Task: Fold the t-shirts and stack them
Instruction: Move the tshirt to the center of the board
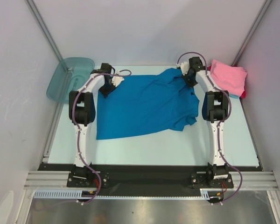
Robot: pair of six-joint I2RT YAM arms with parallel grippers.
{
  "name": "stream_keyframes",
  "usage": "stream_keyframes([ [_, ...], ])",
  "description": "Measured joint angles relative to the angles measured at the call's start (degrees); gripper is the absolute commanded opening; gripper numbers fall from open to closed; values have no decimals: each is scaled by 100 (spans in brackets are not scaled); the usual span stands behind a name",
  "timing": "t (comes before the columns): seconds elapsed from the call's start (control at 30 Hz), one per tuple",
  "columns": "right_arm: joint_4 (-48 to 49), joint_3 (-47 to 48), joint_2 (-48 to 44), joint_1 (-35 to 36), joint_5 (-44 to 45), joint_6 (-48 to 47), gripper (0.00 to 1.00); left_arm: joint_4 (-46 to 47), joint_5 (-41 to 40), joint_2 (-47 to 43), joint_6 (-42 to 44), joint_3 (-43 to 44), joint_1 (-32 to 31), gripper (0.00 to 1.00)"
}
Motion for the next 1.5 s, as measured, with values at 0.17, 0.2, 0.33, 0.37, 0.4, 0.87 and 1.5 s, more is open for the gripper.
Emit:
stream_keyframes([
  [0.17,74,-33,-7,-68,2,-15,0,-103,0,-39,4,-46,15,6],
  [0.2,87,-37,-7,-87,0,-22,0,-122,2,-44,13,-46,15,16],
  [0.33,166,-87,-22,-177,2,-28,0,-219,24,-131,111,-83,9,99],
  [0.37,184,-103,-31,-201,7,-33,0,-236,17,-175,153,-98,2,100],
  [0.4,197,-114,-33,-219,15,-37,0,-247,31,-216,118,-111,-2,100],
  [0.87,293,-223,-81,-282,92,-157,0,-446,267,-758,302,-111,-140,100],
  [1.5,-280,-260,-415,-350,247,-459,82,-922,1399,-1591,2640,-1408,-214,99],
])
